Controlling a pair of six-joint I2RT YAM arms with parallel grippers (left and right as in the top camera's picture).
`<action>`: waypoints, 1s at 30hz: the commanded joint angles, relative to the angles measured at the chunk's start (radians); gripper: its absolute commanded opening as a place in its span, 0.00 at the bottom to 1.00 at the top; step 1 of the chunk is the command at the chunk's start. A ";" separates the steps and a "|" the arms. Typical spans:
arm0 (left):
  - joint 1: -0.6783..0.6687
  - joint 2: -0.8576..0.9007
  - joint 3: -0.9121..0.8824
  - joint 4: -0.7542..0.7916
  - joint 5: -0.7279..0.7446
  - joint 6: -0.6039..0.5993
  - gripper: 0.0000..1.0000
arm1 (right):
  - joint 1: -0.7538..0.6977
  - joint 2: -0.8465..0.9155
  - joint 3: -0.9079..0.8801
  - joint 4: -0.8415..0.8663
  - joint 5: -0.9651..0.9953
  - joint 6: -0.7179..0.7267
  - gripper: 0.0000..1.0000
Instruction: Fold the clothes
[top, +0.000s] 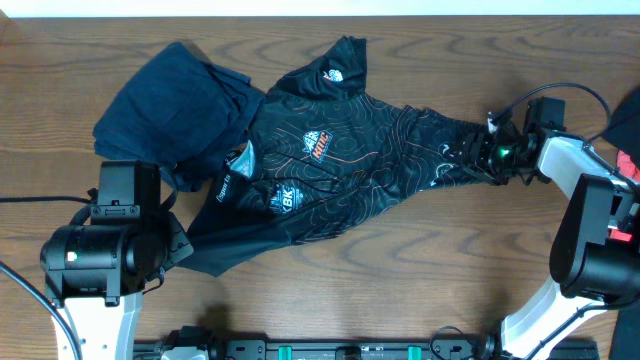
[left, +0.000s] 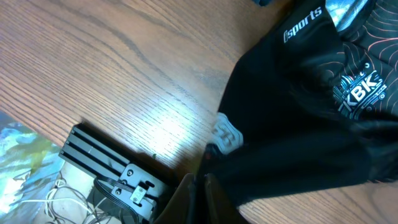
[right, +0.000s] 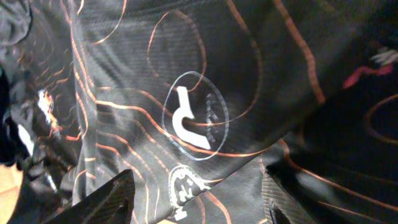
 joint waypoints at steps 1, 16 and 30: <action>0.003 -0.001 0.014 -0.002 -0.019 0.017 0.07 | 0.014 0.023 -0.010 0.000 -0.047 -0.032 0.61; 0.003 -0.001 0.014 0.009 -0.019 0.017 0.08 | 0.016 0.025 -0.011 0.008 0.015 -0.030 0.58; 0.003 -0.001 0.014 0.006 -0.019 0.018 0.07 | 0.127 0.023 -0.019 0.089 0.189 0.097 0.05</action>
